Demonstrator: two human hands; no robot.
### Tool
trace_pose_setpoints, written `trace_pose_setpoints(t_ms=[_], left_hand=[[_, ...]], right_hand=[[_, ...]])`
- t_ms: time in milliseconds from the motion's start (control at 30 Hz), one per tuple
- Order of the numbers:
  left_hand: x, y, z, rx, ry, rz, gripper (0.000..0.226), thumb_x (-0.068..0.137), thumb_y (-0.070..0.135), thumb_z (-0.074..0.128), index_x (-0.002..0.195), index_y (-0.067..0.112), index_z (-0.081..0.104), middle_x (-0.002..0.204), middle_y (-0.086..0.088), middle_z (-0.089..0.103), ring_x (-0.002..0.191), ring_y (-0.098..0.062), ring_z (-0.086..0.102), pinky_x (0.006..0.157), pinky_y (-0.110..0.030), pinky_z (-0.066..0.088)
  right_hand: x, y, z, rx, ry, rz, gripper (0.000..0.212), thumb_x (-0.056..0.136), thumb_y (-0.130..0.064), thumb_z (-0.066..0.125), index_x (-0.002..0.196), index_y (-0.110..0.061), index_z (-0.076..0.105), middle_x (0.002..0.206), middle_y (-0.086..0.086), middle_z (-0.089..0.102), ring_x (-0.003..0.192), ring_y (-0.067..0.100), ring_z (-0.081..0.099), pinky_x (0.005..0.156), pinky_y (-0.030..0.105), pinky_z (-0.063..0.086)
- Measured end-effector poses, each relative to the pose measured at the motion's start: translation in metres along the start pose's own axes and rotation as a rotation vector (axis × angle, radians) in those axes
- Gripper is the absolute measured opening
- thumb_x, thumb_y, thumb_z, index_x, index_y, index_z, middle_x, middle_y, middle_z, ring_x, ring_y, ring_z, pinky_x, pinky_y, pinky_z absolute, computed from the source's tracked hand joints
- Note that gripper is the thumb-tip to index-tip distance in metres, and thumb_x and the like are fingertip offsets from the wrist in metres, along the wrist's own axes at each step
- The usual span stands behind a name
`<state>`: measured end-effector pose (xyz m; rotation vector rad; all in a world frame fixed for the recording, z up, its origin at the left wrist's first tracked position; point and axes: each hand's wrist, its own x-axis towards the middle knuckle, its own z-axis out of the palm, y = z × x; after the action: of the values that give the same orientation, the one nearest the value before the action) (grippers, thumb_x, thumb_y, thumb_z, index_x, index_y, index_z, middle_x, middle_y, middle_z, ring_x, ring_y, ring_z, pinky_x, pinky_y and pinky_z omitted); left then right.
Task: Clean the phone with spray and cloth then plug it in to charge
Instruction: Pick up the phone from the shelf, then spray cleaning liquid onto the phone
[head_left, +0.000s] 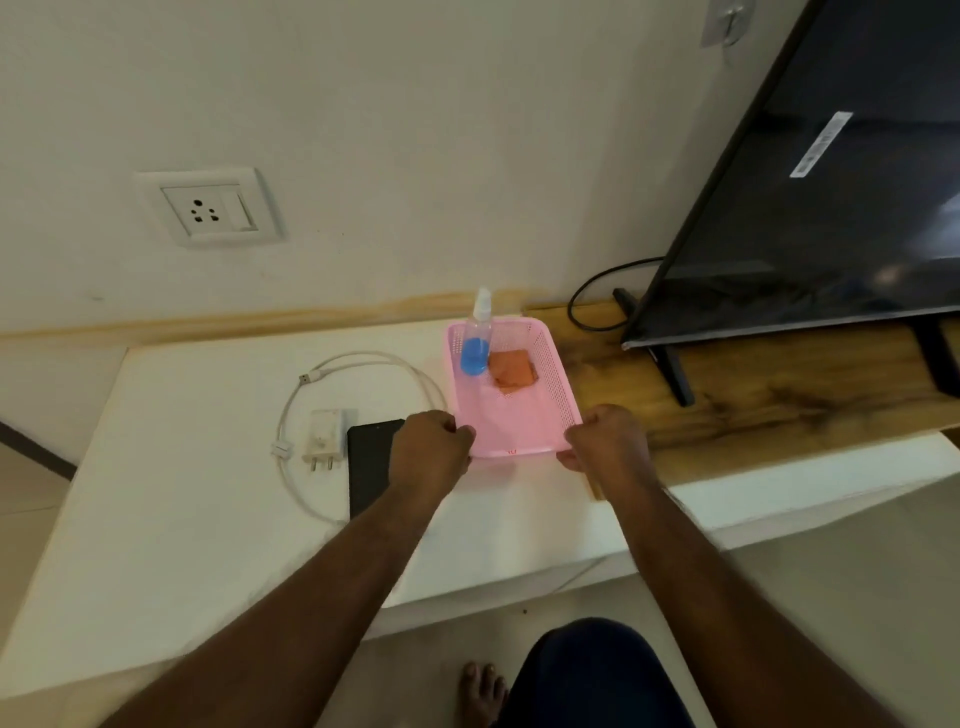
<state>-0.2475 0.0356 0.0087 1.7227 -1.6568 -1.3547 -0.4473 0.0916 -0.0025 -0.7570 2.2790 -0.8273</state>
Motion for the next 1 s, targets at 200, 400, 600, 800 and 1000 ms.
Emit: trace_pose_setpoints(t_ms=[200, 400, 600, 800, 1000], left_hand=[[-0.039, -0.025, 0.011, -0.016, -0.003, -0.012, 0.018, 0.093, 0.023, 0.066, 0.086, 0.009, 0.073, 0.082, -0.008, 0.076, 0.076, -0.024, 0.074, 0.081, -0.042, 0.062], [-0.051, -0.034, 0.017, -0.013, -0.006, -0.033, 0.024, 0.093, 0.028, 0.067, 0.070, 0.030, 0.060, 0.079, 0.005, 0.072, 0.069, -0.014, 0.073, 0.068, -0.026, 0.060], [-0.050, -0.030, 0.008, 0.071, -0.033, -0.043, 0.029, 0.092, 0.038, 0.067, 0.088, 0.009, 0.070, 0.085, -0.007, 0.076, 0.075, -0.020, 0.074, 0.082, -0.039, 0.063], [-0.065, -0.042, -0.052, 0.372, 0.060, 0.201, 0.048, 0.092, 0.056, 0.057, 0.124, 0.021, 0.065, 0.105, 0.003, 0.074, 0.083, -0.009, 0.064, 0.074, -0.024, 0.048], [-0.075, -0.070, -0.088, 0.392, 0.071, 0.220, 0.054, 0.090, 0.060, 0.056, 0.138, 0.035, 0.053, 0.122, 0.015, 0.067, 0.093, -0.004, 0.064, 0.082, -0.026, 0.047]], right_hand=[[-0.037, 0.033, 0.000, 0.089, -0.008, 0.051, 0.019, 0.080, -0.008, 0.071, 0.097, -0.014, 0.064, 0.104, 0.009, 0.068, 0.088, 0.032, 0.071, 0.074, 0.045, 0.063], [-0.046, 0.044, -0.005, 0.018, 0.014, 0.011, 0.018, 0.085, -0.014, 0.072, 0.101, -0.017, 0.065, 0.098, 0.002, 0.068, 0.082, 0.024, 0.072, 0.073, 0.040, 0.063], [-0.060, 0.032, -0.014, -0.097, 0.036, -0.014, 0.022, 0.091, -0.040, 0.066, 0.096, -0.019, 0.064, 0.085, -0.003, 0.069, 0.070, 0.016, 0.070, 0.067, 0.035, 0.063], [-0.058, -0.012, -0.016, -0.339, 0.314, -0.354, 0.042, 0.090, -0.055, 0.058, 0.116, -0.022, 0.058, 0.099, -0.007, 0.064, 0.080, 0.010, 0.057, 0.057, 0.020, 0.042], [-0.024, -0.070, 0.046, -0.124, 0.055, -0.361, 0.059, 0.082, -0.051, 0.072, 0.130, -0.022, 0.055, 0.121, -0.002, 0.065, 0.096, 0.018, 0.066, 0.081, 0.041, 0.060]])
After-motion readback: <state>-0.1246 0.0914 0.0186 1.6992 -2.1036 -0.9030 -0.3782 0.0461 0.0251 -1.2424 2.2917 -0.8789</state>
